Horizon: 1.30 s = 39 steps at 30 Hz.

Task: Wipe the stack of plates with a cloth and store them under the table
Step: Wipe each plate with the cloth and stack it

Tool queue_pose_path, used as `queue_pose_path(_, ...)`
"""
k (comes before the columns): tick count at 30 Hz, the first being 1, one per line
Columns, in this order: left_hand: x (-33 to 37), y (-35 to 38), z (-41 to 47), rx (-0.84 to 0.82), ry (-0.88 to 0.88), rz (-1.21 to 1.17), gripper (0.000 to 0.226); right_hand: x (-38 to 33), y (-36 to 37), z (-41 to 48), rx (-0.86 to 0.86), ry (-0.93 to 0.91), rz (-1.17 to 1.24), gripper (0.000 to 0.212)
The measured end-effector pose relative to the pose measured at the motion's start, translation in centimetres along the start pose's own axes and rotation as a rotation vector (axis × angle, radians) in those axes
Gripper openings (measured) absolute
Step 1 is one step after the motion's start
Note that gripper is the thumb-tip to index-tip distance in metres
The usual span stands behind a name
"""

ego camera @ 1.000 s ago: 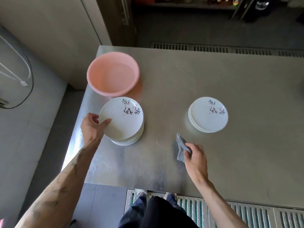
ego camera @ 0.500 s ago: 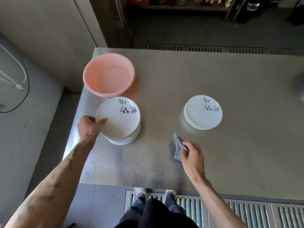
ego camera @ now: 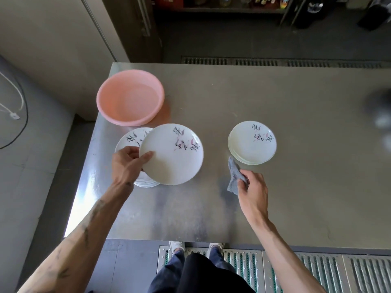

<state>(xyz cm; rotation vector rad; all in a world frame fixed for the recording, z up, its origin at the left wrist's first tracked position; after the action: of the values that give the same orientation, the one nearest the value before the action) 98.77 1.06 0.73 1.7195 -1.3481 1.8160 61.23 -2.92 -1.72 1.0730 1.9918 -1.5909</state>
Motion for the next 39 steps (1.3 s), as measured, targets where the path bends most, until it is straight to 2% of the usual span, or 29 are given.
queue_pose_path(7,-2.7,9.8,-5.8,-0.159,0.042,0.071,0.022,0.9,-3.5,0.9,0.176,-0.017,0.073,0.029)
queue_pose_path(13,-8.1,13.3,-7.3,-0.183,-0.089,0.142,0.02,2.0,1.8,0.4,-0.014,0.018,0.006,0.026)
queue_pose_path(21,-10.1,14.9,-6.4,-0.297,0.037,0.213,0.023,2.8,8.4,0.6,-0.173,0.0,-0.128,0.02)
queue_pose_path(23,-10.2,15.0,-6.7,-0.375,0.12,0.284,0.032,3.1,9.3,0.9,-0.182,-0.035,-0.192,0.016)
queue_pose_path(27,-10.6,15.0,-7.8,-0.544,0.435,0.528,0.094,3.5,10.5,1.5,-0.204,-0.062,-0.323,0.033)
queue_pose_path(29,-10.7,15.0,-8.2,-0.551,0.549,0.591,0.108,3.2,11.1,2.2,-0.15,-0.054,-0.406,0.036)
queue_pose_path(31,-10.9,14.9,-8.3,-0.547,0.606,0.632,0.114,2.3,12.0,2.3,-0.121,-0.062,-0.453,0.035)
queue_pose_path(36,-11.2,14.9,-7.9,-0.549,0.681,0.681,0.112,1.3,14.3,1.0,-0.304,-0.337,-0.549,0.04)
queue_pose_path(39,-11.4,14.9,-7.9,-0.57,0.65,0.685,0.116,1.3,13.5,3.6,-0.16,-0.325,-0.564,0.047)
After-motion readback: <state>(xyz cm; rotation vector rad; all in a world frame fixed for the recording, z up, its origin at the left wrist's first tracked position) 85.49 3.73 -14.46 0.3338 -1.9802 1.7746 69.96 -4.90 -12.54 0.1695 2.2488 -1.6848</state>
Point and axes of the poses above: each hand's wrist, its own z-axis towards the middle knuckle, its own y-axis out of the palm, x = y × z, the point moved 5 cm from there along z, towards the middle knuckle, and after that the axes turned 13 degrees about y, right-handed, at the moved point
